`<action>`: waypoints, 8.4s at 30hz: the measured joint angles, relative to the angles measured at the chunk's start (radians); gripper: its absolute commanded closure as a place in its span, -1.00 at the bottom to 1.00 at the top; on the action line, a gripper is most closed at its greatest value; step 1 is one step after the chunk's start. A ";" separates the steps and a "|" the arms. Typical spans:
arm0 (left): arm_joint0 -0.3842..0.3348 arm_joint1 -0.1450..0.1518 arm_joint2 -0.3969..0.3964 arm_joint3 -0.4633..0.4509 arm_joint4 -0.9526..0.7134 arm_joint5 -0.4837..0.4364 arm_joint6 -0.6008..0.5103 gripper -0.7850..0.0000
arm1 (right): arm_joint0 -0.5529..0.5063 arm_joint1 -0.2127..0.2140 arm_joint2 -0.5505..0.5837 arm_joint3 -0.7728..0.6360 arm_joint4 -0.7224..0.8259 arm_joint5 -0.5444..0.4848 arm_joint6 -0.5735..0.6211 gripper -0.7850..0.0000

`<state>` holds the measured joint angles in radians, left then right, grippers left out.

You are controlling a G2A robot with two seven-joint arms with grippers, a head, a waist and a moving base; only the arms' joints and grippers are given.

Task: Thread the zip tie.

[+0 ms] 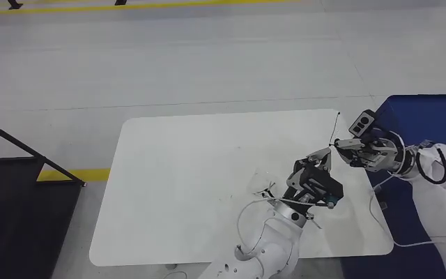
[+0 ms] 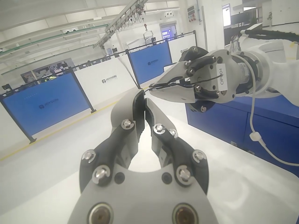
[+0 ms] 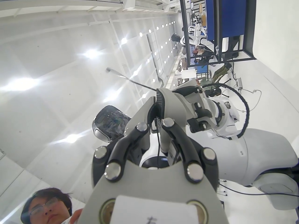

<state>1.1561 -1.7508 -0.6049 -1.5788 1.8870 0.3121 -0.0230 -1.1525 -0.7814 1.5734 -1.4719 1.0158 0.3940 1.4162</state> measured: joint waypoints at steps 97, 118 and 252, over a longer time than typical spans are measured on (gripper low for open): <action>-0.046 -0.028 0.037 0.129 -0.276 0.253 0.297 0.78 | -0.068 -0.043 0.017 -0.122 0.055 -0.198 -0.274 1.00; -0.043 -0.030 0.018 0.131 -0.308 0.265 0.335 0.82 | -0.044 -0.052 0.020 -0.109 0.044 -0.182 -0.277 1.00; -0.040 -0.018 0.064 0.252 0.258 0.237 0.218 1.00 | 0.009 0.074 -0.120 -0.025 0.159 0.048 -0.123 1.00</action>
<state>1.1159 -1.7684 -0.5407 -1.3264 2.1454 0.5492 0.1950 -1.1431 -0.7075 1.4537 -1.4974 1.1747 0.4422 1.2930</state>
